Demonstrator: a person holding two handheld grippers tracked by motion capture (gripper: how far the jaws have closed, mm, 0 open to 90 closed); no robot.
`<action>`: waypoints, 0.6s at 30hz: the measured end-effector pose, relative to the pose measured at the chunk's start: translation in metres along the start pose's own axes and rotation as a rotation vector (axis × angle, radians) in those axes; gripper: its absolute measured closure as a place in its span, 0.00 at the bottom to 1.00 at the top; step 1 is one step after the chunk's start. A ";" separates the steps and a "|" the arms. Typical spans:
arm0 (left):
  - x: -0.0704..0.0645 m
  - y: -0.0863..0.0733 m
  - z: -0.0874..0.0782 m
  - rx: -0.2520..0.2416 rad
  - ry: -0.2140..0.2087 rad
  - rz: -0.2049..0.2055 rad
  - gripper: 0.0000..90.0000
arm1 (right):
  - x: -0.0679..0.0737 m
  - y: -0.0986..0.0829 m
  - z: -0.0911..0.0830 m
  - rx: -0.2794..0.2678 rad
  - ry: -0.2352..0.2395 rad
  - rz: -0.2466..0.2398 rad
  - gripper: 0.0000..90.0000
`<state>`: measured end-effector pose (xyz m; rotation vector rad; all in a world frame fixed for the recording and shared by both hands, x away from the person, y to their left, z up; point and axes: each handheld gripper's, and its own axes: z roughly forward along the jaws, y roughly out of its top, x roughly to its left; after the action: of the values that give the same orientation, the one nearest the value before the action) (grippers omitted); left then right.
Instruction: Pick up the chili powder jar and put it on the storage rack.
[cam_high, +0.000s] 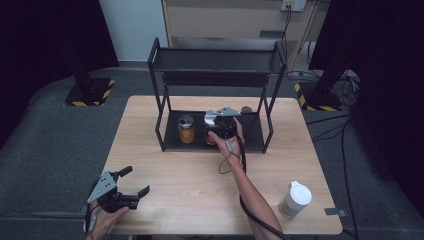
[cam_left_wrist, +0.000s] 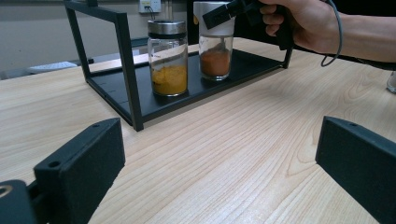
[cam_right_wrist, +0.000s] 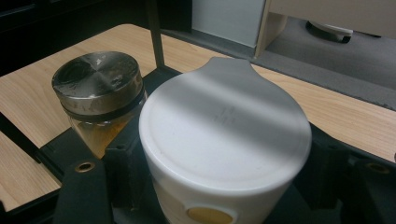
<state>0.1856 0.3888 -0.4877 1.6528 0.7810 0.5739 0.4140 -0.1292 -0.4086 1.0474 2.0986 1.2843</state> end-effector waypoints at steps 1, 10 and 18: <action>0.000 0.000 0.000 0.000 0.000 0.001 0.00 | 0.000 -0.001 0.000 -0.004 -0.001 0.002 0.34; 0.000 0.000 0.000 0.000 -0.002 0.003 0.00 | -0.001 -0.003 -0.002 -0.030 0.003 0.033 0.22; -0.001 0.001 0.001 0.004 -0.004 0.006 0.00 | -0.004 0.012 -0.015 -0.040 0.018 0.039 0.10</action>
<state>0.1856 0.3875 -0.4869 1.6601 0.7756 0.5736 0.4101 -0.1369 -0.3908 1.0677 2.0664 1.3536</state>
